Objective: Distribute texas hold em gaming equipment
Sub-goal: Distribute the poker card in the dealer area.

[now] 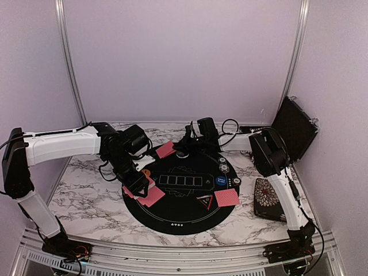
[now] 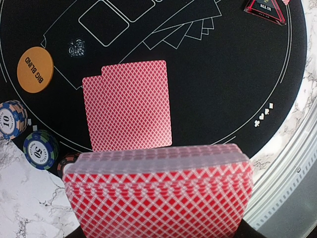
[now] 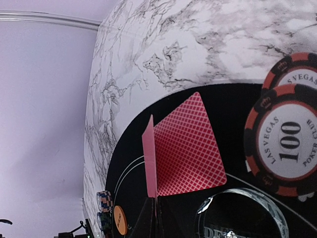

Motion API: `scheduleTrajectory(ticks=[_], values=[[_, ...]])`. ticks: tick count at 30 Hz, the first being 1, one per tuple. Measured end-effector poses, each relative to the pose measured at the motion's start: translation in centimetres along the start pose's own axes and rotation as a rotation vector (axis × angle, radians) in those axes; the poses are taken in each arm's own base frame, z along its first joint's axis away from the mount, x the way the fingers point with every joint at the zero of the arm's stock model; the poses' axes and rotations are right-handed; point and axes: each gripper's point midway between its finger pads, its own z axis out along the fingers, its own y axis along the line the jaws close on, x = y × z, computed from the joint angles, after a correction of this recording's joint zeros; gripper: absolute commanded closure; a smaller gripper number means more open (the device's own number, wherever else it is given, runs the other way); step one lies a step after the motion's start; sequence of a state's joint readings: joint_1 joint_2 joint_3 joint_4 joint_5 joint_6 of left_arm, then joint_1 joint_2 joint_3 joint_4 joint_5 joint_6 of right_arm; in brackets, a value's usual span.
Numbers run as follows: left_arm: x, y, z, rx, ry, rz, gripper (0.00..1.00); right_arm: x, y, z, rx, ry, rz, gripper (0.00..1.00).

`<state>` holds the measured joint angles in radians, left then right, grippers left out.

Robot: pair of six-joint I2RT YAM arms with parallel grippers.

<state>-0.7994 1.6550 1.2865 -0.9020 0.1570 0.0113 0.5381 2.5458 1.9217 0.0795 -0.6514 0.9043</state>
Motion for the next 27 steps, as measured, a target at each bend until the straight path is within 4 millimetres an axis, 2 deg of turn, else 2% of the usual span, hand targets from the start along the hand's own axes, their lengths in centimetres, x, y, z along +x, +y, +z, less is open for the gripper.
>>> scheduleTrajectory(ticks=[15,22,27], values=[[0.0,0.0,0.1,0.000,0.005,-0.002,0.45,0.7,-1.2,0.1,0.065,0.017,-0.024,0.83],[0.0,0.1,0.2,0.000,0.007,-0.002,0.45,0.4,-0.4,0.2,0.110,0.009,-0.082,0.81],[0.0,0.0,0.2,0.001,0.007,-0.002,0.45,0.8,-0.8,0.3,0.147,0.016,-0.099,0.78]])
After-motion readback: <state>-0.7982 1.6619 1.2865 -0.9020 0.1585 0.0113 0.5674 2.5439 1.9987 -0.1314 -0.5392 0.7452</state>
